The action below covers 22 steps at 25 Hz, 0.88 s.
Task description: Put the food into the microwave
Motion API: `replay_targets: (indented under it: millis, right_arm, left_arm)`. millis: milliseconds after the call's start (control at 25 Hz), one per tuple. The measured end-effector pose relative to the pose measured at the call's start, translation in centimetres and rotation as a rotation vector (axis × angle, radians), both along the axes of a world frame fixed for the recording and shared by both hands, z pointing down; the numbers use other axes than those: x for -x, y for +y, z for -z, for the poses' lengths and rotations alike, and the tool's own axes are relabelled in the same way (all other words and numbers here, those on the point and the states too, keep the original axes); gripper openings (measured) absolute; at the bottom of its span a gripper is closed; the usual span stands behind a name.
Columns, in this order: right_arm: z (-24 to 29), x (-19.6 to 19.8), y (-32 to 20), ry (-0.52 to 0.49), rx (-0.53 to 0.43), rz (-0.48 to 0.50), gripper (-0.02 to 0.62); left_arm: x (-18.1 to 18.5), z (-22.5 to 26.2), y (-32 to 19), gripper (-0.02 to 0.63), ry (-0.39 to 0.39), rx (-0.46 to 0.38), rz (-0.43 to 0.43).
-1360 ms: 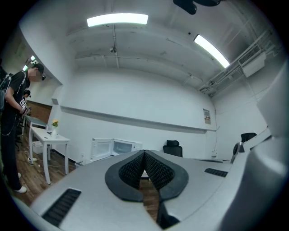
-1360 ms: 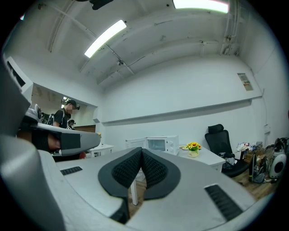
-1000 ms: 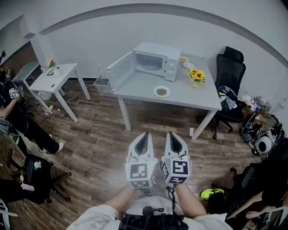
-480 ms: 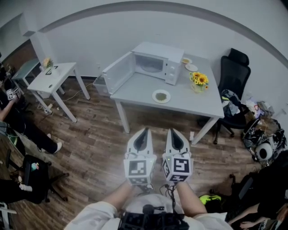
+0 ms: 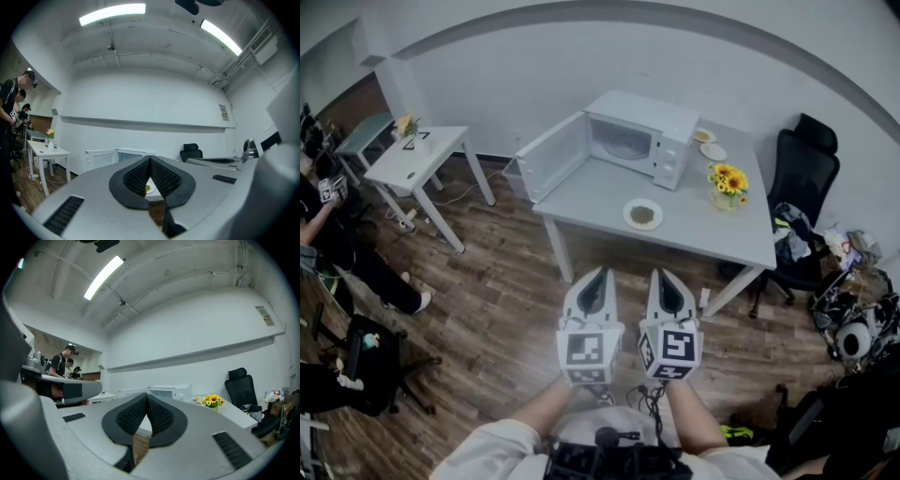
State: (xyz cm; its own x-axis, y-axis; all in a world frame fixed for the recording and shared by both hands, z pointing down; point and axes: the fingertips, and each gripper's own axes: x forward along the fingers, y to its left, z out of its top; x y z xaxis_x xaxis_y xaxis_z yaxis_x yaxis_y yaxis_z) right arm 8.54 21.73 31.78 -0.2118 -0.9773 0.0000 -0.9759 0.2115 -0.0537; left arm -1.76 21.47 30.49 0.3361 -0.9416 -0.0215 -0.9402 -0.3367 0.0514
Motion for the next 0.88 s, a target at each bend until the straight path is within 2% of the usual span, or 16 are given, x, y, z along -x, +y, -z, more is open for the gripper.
replay_targets:
  millis: [400, 880]
  right_arm:
    - [-0.8, -0.2, -4.0, -0.007, 0.017, 0.015, 0.021]
    - [-1.4, 1.5, -10.4, -0.003, 0.003, 0.019, 0.021]
  left_arm:
    - [0.1, -1.1, -3.7, 0.009, -0.001, 0.038, 0.011]
    - [1.4, -1.8, -10.2, 0.009, 0.014, 0.024, 0.002]
